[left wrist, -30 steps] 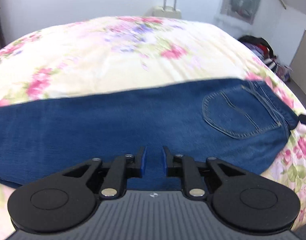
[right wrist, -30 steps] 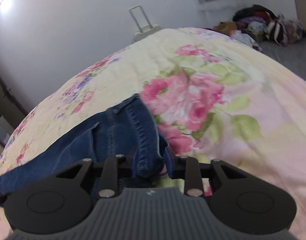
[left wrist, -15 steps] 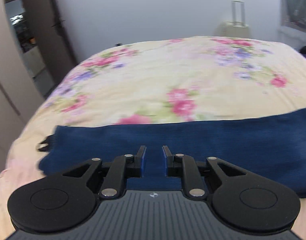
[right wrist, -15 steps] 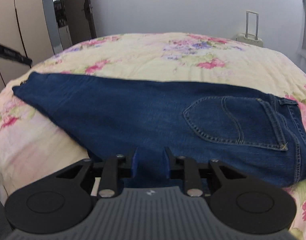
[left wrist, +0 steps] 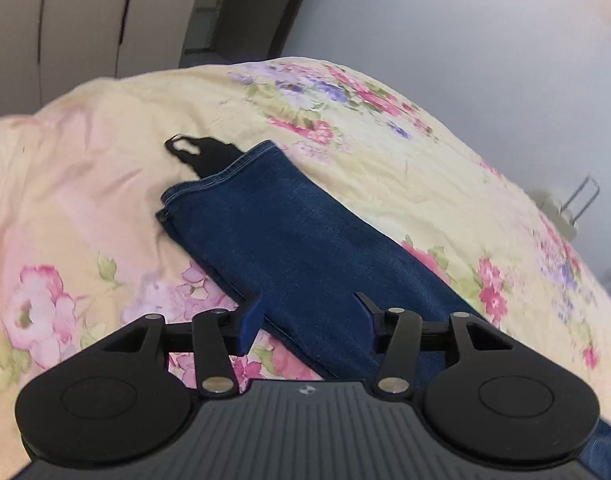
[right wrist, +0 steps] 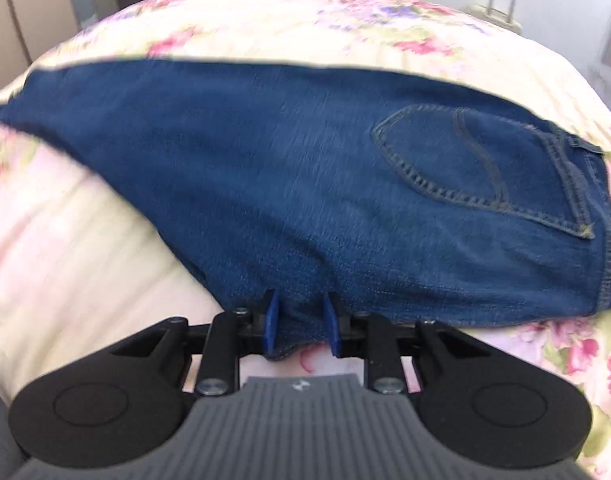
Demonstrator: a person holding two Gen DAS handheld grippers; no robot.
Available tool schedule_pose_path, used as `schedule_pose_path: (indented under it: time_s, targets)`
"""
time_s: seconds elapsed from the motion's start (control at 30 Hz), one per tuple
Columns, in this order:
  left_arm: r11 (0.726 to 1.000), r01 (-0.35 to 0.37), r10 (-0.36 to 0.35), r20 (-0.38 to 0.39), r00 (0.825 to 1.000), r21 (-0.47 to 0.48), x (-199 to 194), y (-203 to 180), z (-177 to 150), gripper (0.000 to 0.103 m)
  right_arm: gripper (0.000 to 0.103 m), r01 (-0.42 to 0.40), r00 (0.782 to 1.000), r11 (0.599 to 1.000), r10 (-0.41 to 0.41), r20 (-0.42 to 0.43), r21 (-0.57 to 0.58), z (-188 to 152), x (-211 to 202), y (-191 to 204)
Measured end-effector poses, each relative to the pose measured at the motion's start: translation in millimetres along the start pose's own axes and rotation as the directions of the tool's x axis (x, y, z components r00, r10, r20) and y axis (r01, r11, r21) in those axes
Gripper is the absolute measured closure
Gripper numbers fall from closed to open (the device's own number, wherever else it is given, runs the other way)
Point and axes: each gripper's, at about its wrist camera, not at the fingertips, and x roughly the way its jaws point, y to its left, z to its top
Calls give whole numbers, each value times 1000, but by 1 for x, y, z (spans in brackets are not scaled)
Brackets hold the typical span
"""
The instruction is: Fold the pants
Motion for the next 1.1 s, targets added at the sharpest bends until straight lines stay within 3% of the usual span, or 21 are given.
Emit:
schedule_pose_path:
  time_s: [0.1,0.27,0.37,0.47,0.57,0.67,0.77,0.83,0.93,1.03,1.1]
  targets:
    - [972,8,14,92,996,-236,11,46,-4,41,83,-9,995,997,0,101,82,13,-18,-3]
    - [893,83,-5,176,984,-441,40,95,-2,42,83,38,987,993,-56,151,115,42,-5,6]
    - [878,89,-6,174,985,-471,62,110,3,45,83,42,986,992,-59,153,116,51,7,15]
    - [878,84,-9,158,987,-472,87,121,4,53,83,61,986,993,-75,149,96,56,18,23]
    - [883,98,-18,177,984,-458,101,130,3,54,83,75,988,992,-88,128,100,59,27,25]
    - [876,127,-41,191,981,-465,111,139,3,64,83,95,988,990,-107,114,106,59,35,25]
    - [866,146,-61,190,980,-478,115,143,6,83,83,104,988,988,-116,103,116,59,39,26]
    - [871,130,-47,184,982,-473,112,140,9,88,83,106,988,988,-118,103,113,58,39,26]
    - [907,87,-6,194,981,-412,94,119,16,92,83,107,986,987,-121,112,120,56,35,25]
    - [951,73,-1,236,972,-299,63,87,29,97,83,101,985,985,-119,124,143,56,30,18]
    - [984,52,-3,273,962,-171,39,47,38,97,83,100,986,983,-119,115,157,53,26,12]
